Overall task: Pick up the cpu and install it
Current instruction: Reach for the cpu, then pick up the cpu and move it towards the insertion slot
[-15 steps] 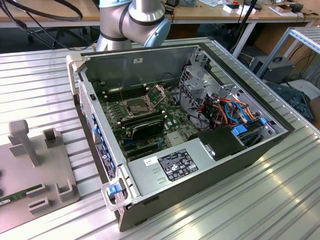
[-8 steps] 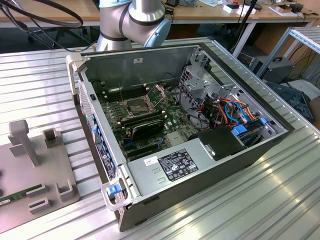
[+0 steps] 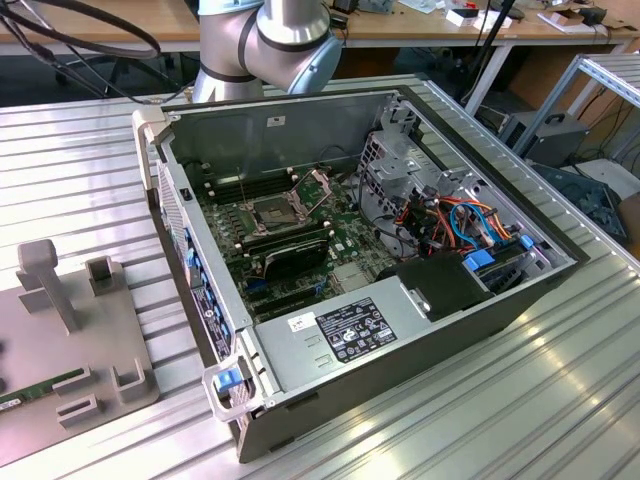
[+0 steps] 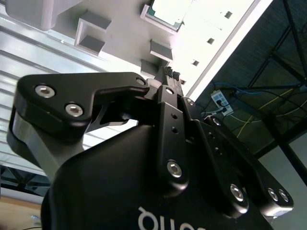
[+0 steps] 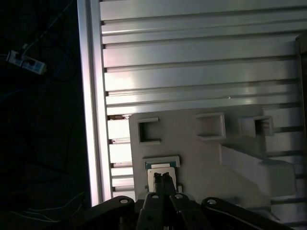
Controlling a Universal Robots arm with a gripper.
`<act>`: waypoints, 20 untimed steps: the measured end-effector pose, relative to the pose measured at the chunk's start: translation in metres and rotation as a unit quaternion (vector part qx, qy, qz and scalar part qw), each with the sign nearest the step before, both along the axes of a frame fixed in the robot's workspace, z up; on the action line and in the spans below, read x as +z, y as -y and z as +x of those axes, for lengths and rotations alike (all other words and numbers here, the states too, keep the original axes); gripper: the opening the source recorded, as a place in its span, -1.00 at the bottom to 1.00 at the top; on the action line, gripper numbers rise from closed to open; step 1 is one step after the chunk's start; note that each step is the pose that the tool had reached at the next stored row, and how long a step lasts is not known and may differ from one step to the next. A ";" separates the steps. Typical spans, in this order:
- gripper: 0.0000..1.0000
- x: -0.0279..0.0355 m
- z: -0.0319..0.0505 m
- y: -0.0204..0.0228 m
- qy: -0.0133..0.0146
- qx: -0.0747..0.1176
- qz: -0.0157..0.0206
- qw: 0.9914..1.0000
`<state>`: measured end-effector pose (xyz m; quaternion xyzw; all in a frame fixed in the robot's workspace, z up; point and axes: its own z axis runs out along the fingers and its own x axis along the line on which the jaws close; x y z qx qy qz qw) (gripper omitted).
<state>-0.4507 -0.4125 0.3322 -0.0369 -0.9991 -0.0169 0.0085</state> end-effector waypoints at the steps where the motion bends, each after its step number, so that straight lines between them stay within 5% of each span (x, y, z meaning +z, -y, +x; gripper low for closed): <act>1: -0.79 -0.0003 -0.0004 0.0008 0.000 0.000 0.000 1.000; 10: -0.79 -0.0038 -0.0037 0.0123 0.000 0.002 0.000 1.000; 20: -0.79 -0.0045 -0.0037 0.0129 0.000 0.002 0.000 1.000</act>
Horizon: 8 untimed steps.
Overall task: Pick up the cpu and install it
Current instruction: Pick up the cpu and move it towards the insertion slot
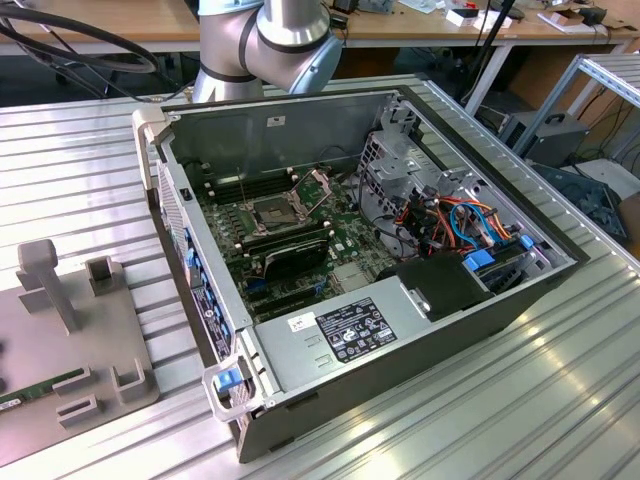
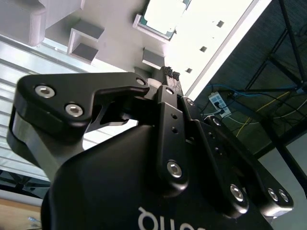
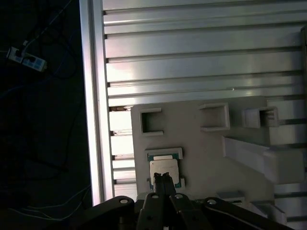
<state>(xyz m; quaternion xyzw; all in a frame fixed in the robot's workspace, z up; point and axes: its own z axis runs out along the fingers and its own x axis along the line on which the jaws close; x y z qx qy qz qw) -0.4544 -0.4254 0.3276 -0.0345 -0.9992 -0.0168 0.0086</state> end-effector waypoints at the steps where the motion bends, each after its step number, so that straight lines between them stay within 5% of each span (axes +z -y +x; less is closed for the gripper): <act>1: -0.79 0.0000 0.0000 0.0000 0.000 0.000 0.000 1.000; 8: -0.66 -0.0001 0.0000 0.0000 0.000 0.000 0.000 1.000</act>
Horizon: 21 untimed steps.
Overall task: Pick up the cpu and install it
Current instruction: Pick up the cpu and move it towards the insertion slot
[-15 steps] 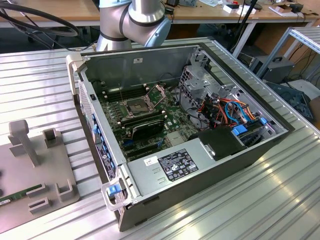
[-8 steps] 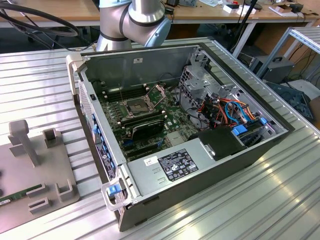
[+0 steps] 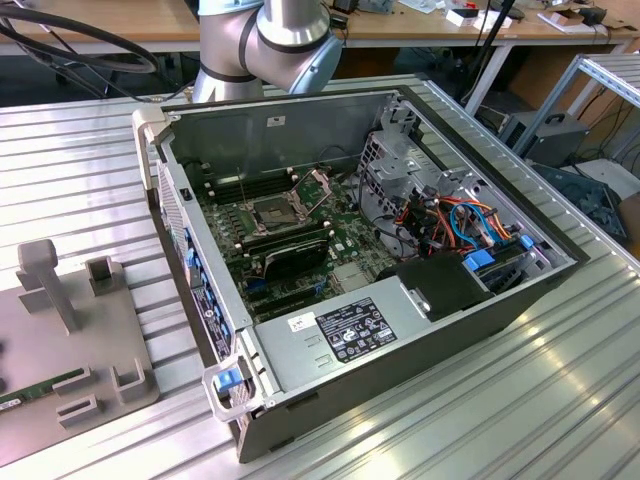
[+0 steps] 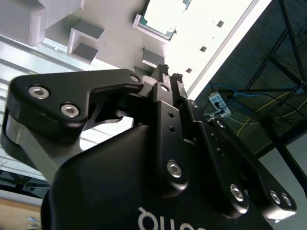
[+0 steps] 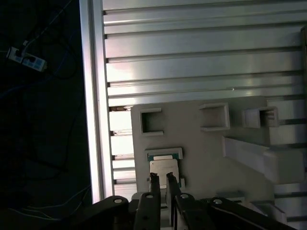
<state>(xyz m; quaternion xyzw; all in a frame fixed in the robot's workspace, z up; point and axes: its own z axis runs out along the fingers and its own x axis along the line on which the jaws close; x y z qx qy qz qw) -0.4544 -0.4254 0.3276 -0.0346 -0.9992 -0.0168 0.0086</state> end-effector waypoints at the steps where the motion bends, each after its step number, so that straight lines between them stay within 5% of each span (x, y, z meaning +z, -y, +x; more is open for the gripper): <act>1: -0.53 0.0000 0.0000 0.0000 0.000 0.000 0.000 1.000; 3: -0.16 -0.0001 0.0000 0.0000 0.000 0.000 0.000 1.000; 6: -0.04 -0.0001 0.0000 0.0000 0.000 0.000 0.000 1.000; 11: -0.04 -0.0019 0.0000 0.0000 0.000 0.000 0.001 1.000; 21: -0.04 -0.0153 0.0000 0.0000 0.000 0.000 0.001 1.000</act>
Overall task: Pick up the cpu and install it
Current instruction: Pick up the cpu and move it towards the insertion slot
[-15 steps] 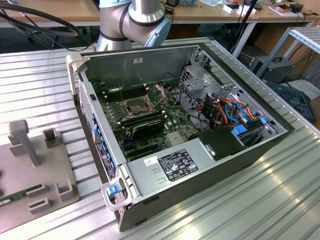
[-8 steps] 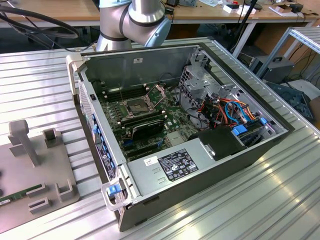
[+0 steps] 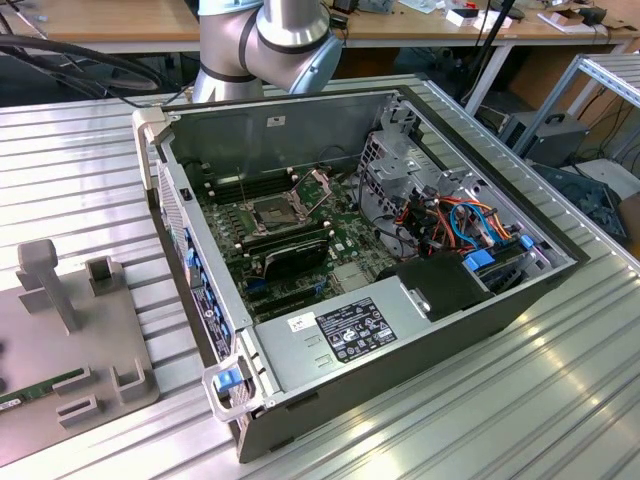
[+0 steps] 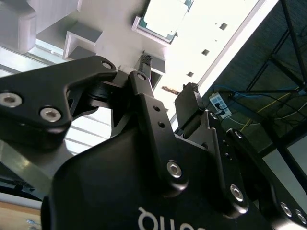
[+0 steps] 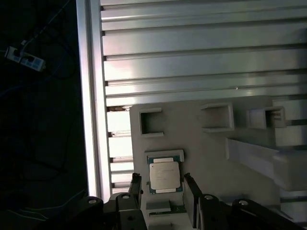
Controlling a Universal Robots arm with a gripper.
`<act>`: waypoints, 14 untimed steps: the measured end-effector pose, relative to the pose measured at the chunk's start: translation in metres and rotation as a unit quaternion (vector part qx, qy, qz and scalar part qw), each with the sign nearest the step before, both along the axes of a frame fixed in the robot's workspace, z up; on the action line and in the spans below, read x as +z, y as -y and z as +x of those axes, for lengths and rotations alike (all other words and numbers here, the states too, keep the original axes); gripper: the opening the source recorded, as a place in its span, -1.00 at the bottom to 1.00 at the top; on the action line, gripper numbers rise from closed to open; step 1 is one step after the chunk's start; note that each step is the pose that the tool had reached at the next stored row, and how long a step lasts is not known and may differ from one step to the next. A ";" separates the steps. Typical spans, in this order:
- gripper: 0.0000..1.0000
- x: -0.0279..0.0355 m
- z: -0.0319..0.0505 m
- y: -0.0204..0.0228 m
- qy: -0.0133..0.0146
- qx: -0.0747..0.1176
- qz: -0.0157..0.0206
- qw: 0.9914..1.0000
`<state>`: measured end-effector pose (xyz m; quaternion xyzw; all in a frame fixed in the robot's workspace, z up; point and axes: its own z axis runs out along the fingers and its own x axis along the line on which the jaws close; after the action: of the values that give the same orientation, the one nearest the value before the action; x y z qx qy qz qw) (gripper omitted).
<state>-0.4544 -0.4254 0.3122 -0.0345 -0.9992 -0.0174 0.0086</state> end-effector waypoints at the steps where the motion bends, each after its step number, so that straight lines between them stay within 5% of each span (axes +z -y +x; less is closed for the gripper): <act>1: -0.04 -0.0010 0.0000 0.0000 0.000 0.000 0.000 1.000; 14: -0.04 -0.0040 0.0000 0.0000 0.000 0.000 0.000 1.000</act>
<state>-0.4544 -0.4254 0.3082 -0.0345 -0.9992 -0.0175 0.0086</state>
